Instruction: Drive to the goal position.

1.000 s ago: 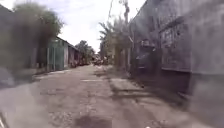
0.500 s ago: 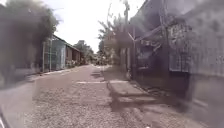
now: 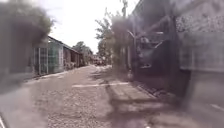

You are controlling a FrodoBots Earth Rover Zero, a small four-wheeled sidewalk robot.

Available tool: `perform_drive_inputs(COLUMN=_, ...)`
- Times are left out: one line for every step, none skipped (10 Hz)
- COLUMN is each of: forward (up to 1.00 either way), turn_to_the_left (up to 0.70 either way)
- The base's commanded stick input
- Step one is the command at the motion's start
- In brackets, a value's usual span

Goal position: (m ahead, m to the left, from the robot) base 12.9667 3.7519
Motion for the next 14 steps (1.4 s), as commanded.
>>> perform_drive_inputs(forward=0.7, turn_to_the_left=0.0)
perform_drive_inputs(forward=0.7, turn_to_the_left=0.0)
perform_drive_inputs(forward=0.7, turn_to_the_left=0.0)
perform_drive_inputs(forward=0.7, turn_to_the_left=0.0)
perform_drive_inputs(forward=0.7, turn_to_the_left=0.0)
perform_drive_inputs(forward=0.7, turn_to_the_left=0.0)
perform_drive_inputs(forward=0.7, turn_to_the_left=0.0)
perform_drive_inputs(forward=0.7, turn_to_the_left=0.06)
perform_drive_inputs(forward=0.7, turn_to_the_left=0.24)
perform_drive_inputs(forward=0.7, turn_to_the_left=0.27)
perform_drive_inputs(forward=0.7, turn_to_the_left=0.27)
perform_drive_inputs(forward=0.7, turn_to_the_left=0.27)
perform_drive_inputs(forward=0.7, turn_to_the_left=0.24)
perform_drive_inputs(forward=0.7, turn_to_the_left=0.0)
